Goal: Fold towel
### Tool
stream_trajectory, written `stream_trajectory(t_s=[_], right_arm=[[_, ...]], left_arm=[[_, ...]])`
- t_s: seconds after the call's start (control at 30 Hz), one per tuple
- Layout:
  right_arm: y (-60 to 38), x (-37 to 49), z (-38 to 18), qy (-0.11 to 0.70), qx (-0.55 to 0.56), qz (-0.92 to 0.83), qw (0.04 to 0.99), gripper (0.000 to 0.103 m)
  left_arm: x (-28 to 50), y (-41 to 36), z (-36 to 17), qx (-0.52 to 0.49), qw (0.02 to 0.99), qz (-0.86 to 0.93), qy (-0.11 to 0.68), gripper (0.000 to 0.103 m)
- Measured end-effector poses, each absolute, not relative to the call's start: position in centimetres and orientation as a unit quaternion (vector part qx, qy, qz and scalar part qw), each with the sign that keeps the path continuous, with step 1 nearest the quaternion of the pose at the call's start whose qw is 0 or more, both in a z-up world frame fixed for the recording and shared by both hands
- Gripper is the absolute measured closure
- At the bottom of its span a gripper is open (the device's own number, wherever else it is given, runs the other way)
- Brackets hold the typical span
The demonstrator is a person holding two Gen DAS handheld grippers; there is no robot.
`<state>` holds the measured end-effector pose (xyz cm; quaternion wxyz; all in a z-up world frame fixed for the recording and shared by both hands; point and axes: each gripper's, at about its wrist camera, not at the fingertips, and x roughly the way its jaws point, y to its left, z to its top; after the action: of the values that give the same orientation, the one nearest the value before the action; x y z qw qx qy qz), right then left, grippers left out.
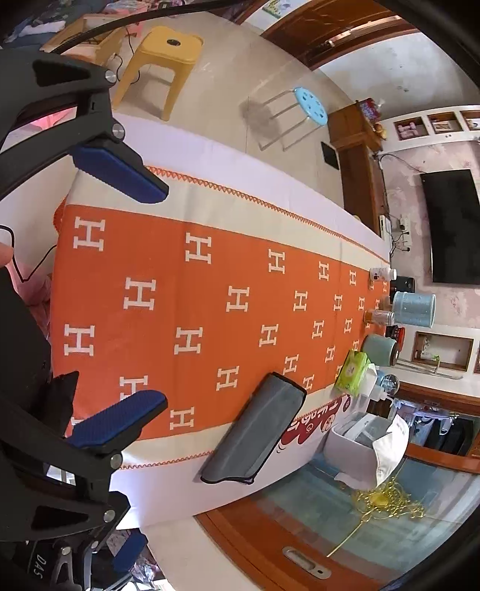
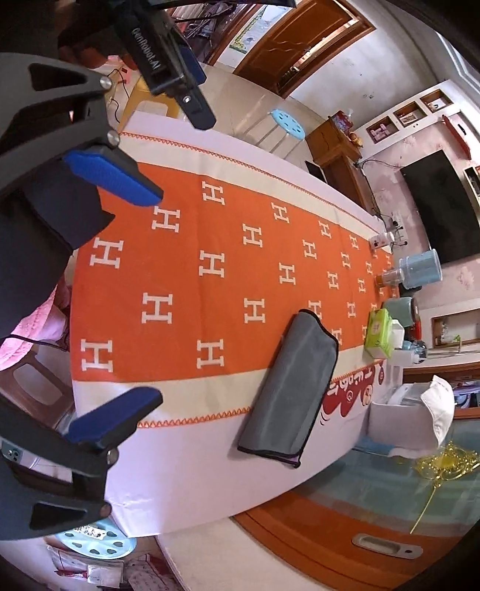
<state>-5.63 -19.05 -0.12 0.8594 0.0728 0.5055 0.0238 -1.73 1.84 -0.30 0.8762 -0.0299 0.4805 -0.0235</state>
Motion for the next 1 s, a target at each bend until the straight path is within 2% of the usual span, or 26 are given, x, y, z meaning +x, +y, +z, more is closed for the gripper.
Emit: stream_trajectory(t_s=[0.4,1.0], right_arm=[[-20.8,-6.6,-0.6,0.496,0.082,0.007,0.864,0.000],[-18.9,-6.6,-1.4,0.504,0.073,0.022,0.860,0.000]], left_arm=[[-3.1,-1.2,0.1,0.014,0.887,-0.010,0.461,0.001],[-3.0,-0.5,0.1,0.019,0.888,-0.012,0.459,0.001]])
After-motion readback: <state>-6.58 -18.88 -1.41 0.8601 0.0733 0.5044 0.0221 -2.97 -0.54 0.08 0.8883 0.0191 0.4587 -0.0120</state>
